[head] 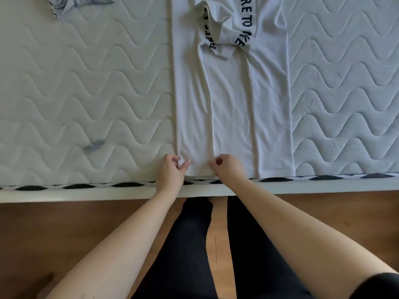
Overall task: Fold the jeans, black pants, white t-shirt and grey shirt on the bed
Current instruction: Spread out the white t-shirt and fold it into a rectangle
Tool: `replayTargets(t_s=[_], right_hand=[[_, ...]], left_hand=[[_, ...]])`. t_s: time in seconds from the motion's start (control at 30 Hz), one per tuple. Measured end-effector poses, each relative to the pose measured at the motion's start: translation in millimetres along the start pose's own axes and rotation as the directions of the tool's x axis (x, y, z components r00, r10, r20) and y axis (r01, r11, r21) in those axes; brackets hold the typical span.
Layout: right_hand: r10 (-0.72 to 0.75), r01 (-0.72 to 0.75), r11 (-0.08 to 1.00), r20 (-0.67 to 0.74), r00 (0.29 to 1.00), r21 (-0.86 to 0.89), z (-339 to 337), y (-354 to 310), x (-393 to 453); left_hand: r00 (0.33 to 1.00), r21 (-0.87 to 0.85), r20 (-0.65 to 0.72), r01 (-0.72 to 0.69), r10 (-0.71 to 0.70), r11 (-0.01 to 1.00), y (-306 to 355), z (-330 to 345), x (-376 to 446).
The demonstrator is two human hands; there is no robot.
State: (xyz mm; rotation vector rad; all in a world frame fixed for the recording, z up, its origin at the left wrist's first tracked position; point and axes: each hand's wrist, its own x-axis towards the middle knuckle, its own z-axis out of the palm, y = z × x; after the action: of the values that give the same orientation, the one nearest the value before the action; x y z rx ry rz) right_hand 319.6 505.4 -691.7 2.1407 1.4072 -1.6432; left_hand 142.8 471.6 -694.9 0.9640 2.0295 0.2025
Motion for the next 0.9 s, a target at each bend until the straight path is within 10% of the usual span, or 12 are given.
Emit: replayTargets(t_s=[0.33,0.73,0.9], right_hand=[[0.147,-0.169,0.959,0.111,0.983,0.227,18,4,-15],[-0.134,-0.05,0.758,0.229,0.964,0.651,32,13,-20],[-0.047,-0.234,0.637,0.34,0.939,0.735,43,5,-17]], left_hand=[[0.968,-0.281,0.223,0.179,-0.117,0.943,-28,-15,9],[0.953,-0.333,0.276,0.217,-0.125,0.918,-30,-17,11],[0.934,-0.402,0.323,0.283,-0.155,0.871,-28,-22,13]])
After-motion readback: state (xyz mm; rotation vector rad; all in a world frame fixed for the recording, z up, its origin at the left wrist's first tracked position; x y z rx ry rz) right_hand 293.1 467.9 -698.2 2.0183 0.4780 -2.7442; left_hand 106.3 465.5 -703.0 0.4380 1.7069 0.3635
